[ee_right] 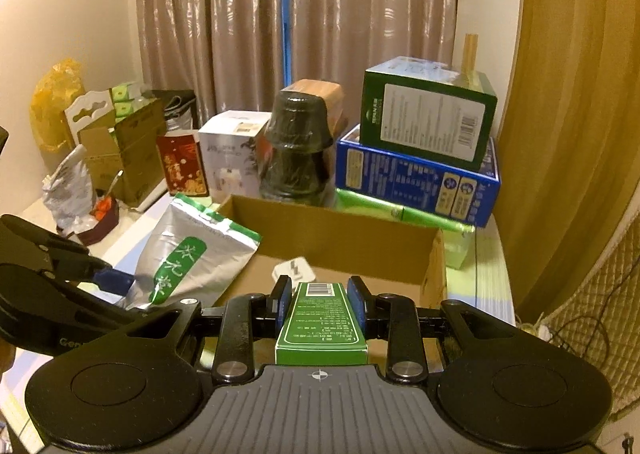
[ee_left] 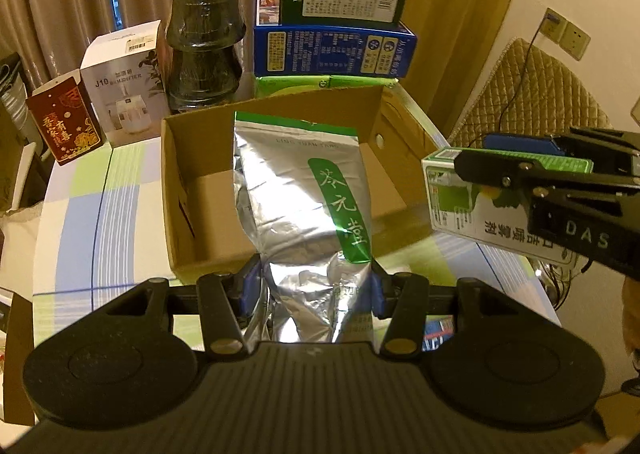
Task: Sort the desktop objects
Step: 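Carry the tea pouch and green box into the cardboard box while both grippers open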
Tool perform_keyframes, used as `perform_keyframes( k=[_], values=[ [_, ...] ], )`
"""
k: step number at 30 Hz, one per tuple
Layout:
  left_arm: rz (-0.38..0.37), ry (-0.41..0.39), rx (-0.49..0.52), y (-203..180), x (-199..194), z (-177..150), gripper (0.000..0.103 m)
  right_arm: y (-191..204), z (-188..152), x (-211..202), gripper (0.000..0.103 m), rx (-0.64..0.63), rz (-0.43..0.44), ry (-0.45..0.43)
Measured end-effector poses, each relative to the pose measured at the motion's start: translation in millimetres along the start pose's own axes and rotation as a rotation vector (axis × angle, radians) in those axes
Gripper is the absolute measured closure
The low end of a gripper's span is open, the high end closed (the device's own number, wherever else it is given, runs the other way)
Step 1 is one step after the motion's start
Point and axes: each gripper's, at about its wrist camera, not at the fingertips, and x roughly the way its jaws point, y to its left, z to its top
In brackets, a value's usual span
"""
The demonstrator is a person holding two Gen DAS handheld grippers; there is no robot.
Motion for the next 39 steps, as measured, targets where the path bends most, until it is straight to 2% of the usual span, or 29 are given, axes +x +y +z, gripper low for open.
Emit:
perform_keyframes(
  k=[11,23,26,29,30,31,33,39],
  values=[
    [0.014,0.031,-0.022,25,46,50,0.057,-20,18,66,0.075,0.013,-0.013,0.032],
    [-0.001,0.078,-0.047,40,95,73,0.057,-41,17,115,0.075,0.041,-0.032,0.068],
    [-0.006,0.086,-0.053,43,104,76,0.057,-44,17,122,0.075,0.059,-0.039,0.062],
    [-0.023,0.093,-0.082,49,113,80,0.055,-50,16,129,0.075,0.101,-0.031,0.005],
    [-0.026,0.093,-0.098,52,116,81,0.054,-53,15,131,0.072,0.129,-0.022,-0.013],
    [-0.033,0.089,-0.117,54,119,83,0.052,-57,15,133,0.055,0.160,-0.025,-0.018],
    [-0.029,0.068,-0.164,62,121,84,0.049,-64,12,129,0.039,0.213,-0.028,-0.046],
    [-0.030,0.017,-0.187,73,110,77,0.045,-71,-3,111,0.037,0.228,-0.020,-0.056]
  ],
)
